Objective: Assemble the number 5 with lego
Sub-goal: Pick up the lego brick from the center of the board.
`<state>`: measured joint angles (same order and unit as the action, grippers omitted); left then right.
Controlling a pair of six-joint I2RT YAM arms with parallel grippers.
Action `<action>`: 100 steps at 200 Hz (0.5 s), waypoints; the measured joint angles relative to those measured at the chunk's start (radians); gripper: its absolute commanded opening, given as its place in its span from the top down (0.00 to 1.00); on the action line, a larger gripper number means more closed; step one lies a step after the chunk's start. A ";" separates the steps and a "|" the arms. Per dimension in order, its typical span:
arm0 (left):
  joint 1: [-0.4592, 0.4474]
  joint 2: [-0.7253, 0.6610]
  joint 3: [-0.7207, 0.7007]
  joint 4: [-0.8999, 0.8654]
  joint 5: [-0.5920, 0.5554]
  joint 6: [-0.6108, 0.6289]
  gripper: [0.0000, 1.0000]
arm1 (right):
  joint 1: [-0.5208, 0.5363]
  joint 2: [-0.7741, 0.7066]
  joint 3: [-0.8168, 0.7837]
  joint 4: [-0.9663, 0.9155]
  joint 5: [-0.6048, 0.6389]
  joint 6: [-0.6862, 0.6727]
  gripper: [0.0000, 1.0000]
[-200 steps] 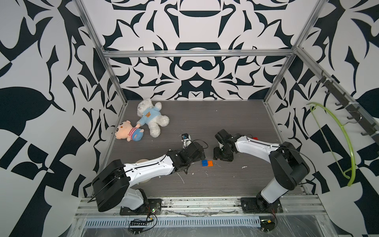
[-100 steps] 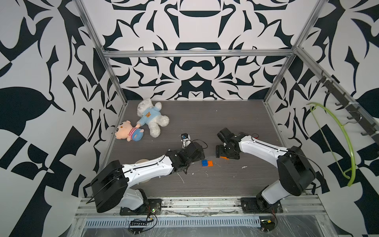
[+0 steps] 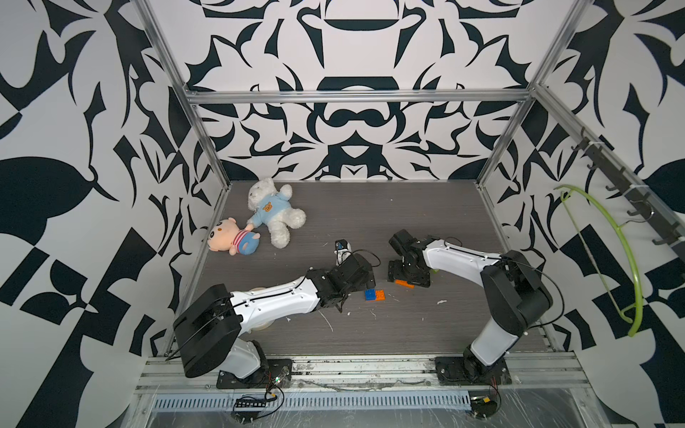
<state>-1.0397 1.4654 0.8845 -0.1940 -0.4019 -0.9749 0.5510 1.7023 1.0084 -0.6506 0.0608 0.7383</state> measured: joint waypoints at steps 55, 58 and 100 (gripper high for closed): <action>0.000 0.001 0.000 0.000 0.003 0.001 0.01 | -0.015 0.016 0.000 0.006 -0.001 0.005 0.20; 0.000 0.001 0.000 0.000 0.003 0.001 0.01 | -0.015 0.016 0.000 0.006 -0.002 0.005 0.20; 0.000 0.010 0.001 0.000 0.003 0.001 0.01 | -0.019 0.016 -0.005 0.016 -0.007 0.007 0.22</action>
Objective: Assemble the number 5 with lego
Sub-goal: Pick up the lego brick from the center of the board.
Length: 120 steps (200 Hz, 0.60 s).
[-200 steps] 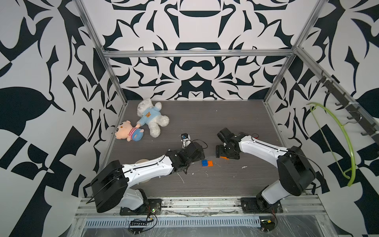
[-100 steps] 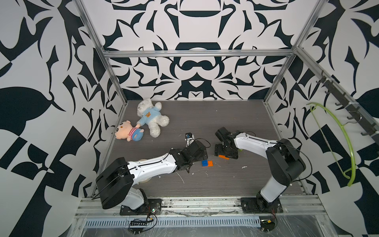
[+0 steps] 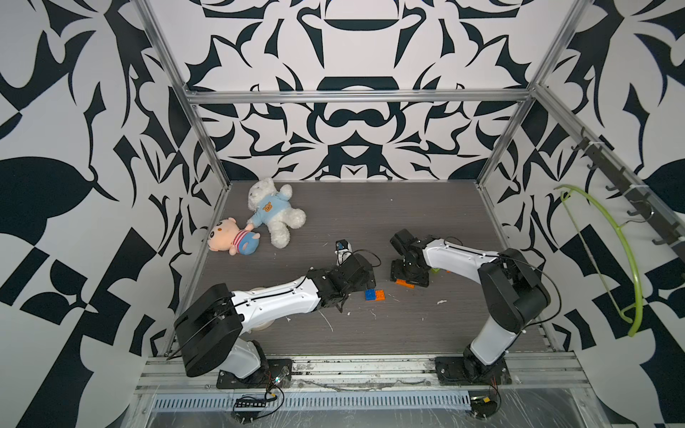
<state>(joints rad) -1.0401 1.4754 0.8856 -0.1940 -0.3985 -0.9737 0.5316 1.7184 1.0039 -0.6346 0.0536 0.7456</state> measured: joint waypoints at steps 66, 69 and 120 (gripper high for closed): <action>0.000 0.007 0.000 0.000 0.000 0.000 0.01 | 0.000 -0.019 -0.026 0.017 0.001 0.007 0.30; 0.000 0.007 0.000 -0.001 0.000 0.000 0.01 | 0.000 -0.019 -0.026 0.017 0.001 0.007 0.31; 0.000 0.007 0.001 -0.001 0.000 -0.001 0.01 | 0.000 -0.025 -0.032 0.023 0.001 0.011 0.40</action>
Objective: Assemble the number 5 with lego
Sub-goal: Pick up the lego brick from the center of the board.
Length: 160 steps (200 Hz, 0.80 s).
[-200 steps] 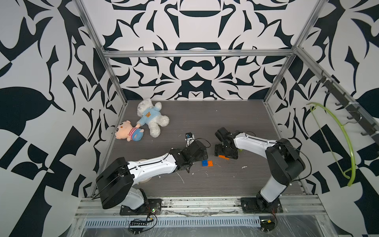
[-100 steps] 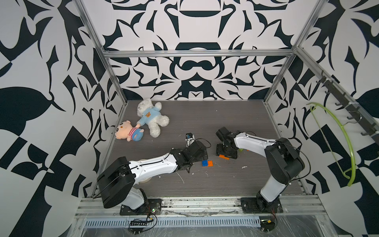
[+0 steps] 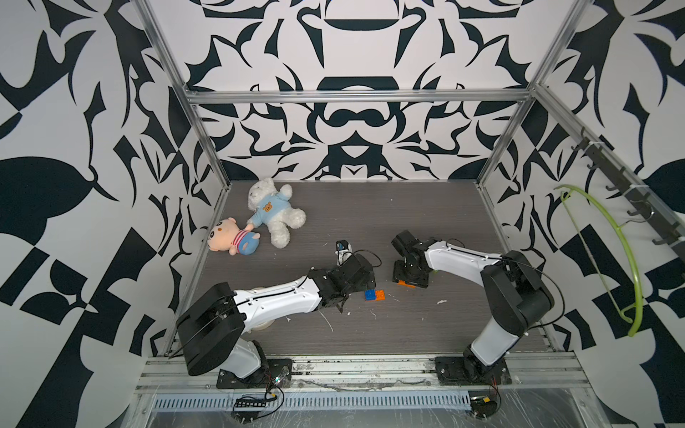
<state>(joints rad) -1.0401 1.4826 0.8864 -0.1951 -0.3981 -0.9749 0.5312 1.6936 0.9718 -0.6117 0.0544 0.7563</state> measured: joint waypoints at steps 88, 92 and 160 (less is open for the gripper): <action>0.000 0.000 0.000 -0.006 0.000 -0.005 0.01 | 0.024 -0.099 -0.010 -0.048 -0.014 -0.078 0.43; 0.000 0.000 0.000 -0.006 0.000 -0.007 0.01 | 0.030 -0.109 -0.010 -0.051 -0.014 -0.082 0.43; 0.000 -0.069 -0.068 -0.019 -0.015 -0.072 0.01 | 0.158 -0.143 0.029 -0.109 -0.028 -0.128 0.42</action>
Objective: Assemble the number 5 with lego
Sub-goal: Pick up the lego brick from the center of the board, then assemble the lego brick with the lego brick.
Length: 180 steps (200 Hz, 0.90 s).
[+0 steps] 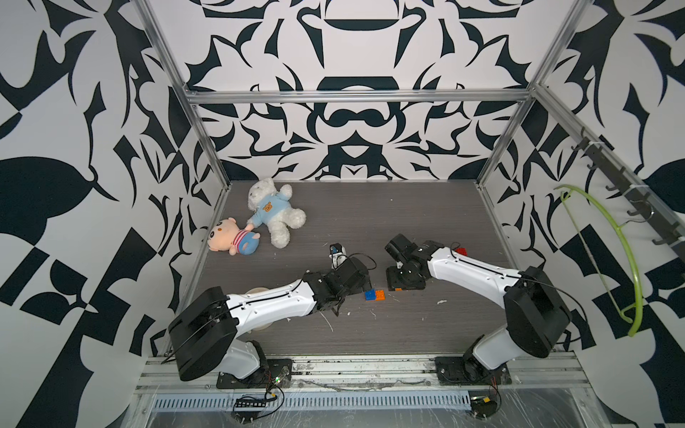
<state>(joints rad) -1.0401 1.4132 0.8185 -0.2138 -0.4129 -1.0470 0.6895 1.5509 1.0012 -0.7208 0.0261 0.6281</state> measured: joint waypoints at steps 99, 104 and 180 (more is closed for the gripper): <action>0.000 -0.158 -0.125 -0.064 -0.065 -0.094 0.01 | 0.135 0.088 0.116 0.000 -0.018 0.000 0.42; 0.000 -0.163 -0.125 -0.064 -0.068 -0.095 0.01 | 0.140 0.098 0.121 0.000 -0.018 0.002 0.42; 0.000 -0.171 -0.125 -0.072 -0.077 -0.106 0.01 | 0.189 0.167 0.146 0.000 -0.012 0.037 0.42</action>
<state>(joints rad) -1.0401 1.2427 0.6933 -0.2859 -0.4904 -1.1526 0.8787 1.7180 1.1477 -0.7208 0.0143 0.6655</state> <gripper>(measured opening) 0.992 0.666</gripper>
